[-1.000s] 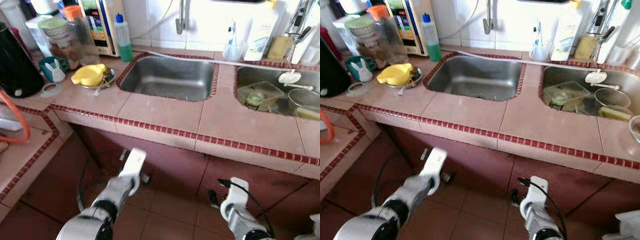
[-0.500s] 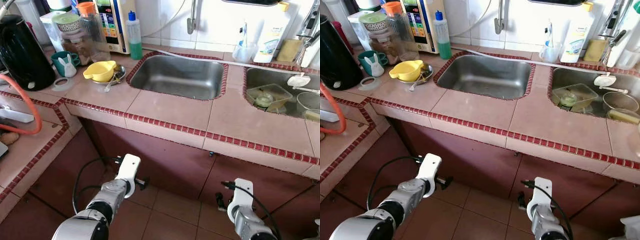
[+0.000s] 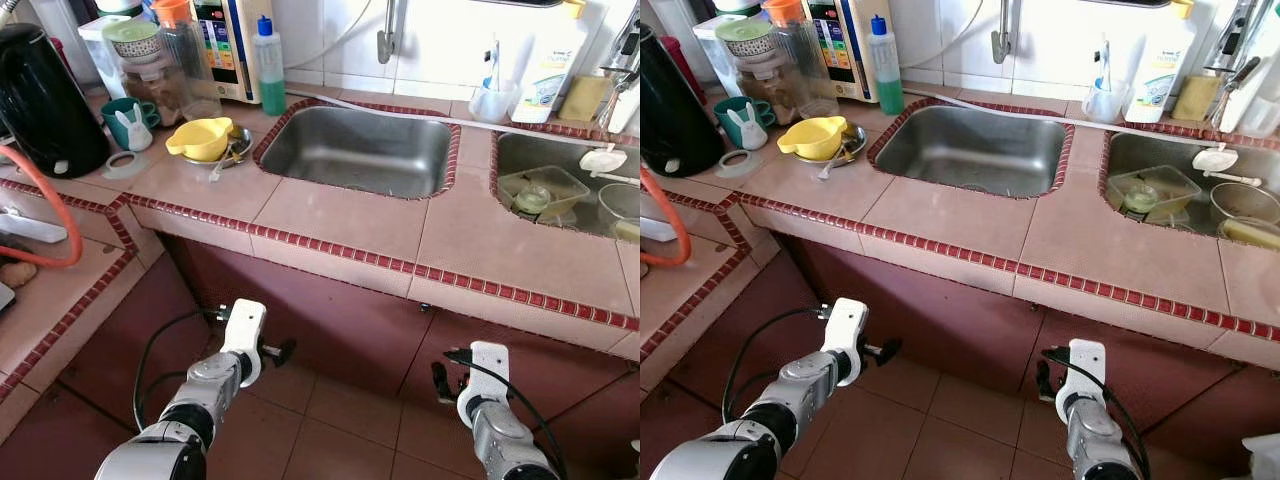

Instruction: Kitchen organization

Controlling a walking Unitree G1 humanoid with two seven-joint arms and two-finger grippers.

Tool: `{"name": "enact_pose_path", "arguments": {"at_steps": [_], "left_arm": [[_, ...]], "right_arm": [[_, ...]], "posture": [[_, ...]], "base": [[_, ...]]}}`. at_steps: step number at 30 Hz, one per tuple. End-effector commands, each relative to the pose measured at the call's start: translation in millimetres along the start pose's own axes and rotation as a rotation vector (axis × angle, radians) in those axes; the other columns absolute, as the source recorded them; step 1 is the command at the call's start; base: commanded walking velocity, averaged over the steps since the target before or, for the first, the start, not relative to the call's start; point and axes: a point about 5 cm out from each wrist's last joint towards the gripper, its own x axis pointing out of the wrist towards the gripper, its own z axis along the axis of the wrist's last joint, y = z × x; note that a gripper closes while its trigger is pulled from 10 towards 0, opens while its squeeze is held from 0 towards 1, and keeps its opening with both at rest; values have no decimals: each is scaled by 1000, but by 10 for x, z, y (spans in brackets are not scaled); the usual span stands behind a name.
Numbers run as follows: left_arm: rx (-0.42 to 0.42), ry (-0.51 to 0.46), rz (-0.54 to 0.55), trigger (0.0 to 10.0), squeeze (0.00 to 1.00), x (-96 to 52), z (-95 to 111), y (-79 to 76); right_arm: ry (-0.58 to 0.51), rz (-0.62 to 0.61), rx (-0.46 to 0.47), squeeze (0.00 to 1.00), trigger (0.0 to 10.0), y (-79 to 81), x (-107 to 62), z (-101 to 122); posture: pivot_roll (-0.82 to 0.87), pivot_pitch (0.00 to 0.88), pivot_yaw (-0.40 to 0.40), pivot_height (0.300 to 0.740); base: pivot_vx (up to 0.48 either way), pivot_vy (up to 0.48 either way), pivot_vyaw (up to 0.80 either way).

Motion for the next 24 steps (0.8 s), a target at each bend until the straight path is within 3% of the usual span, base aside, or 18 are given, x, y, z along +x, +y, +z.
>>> {"name": "enact_pose_path", "arguments": {"at_steps": [1, 2, 8, 10, 15, 17, 21, 22, 24], "left_arm": [[37, -76, -58, 10000, 0, -42, 95, 19], [37, -76, -58, 10000, 0, -42, 95, 19], [83, -163, -134, 10000, 0, -261, 149, -16], [143, -199, -114, 10000, 0, -444, 124, -25], [132, -232, -55, 10000, 0, -606, 159, 38], [169, -268, -36, 10000, 0, -725, 249, 41], [189, -289, -27, 10000, 0, -803, 329, 39], [222, -341, 5, 10000, 0, -913, 495, 23], [235, -387, 22, 10000, 0, -951, 657, -24]], "right_arm": [[-79, 59, -32, 0, 10000, 86, -70, 115], [-79, 59, -32, 0, 10000, 86, -70, 115], [-153, 114, 0, 0, 10000, 119, -488, 177], [-168, 98, 13, 0, 10000, 108, -781, 165], [-164, 72, 31, 0, 10000, 116, -1056, 165], [-171, 66, 48, 0, 10000, 137, -1200, 217], [-180, 67, 63, 0, 10000, 150, -1272, 285], [-209, 62, 75, 0, 10000, 160, -1382, 434], [-266, 59, 69, 0, 10000, 173, -1409, 626]], "posture": [[-25, 0, 41, 740], [-25, 0, 41, 740], [-17, 0, 46, 740], [-23, 0, 55, 740], [-26, 0, 61, 740], [-26, 0, 62, 740], [-22, 0, 63, 740], [-20, 0, 63, 740], [-21, 0, 63, 740]], "base": [[0, 0, 0], [0, 0, 0], [0, 0, 0], [0, 0, 0], [0, 0, 0], [0, 0, 0], [0, 0, 0], [0, 0, 0], [0, 0, 0]]}}
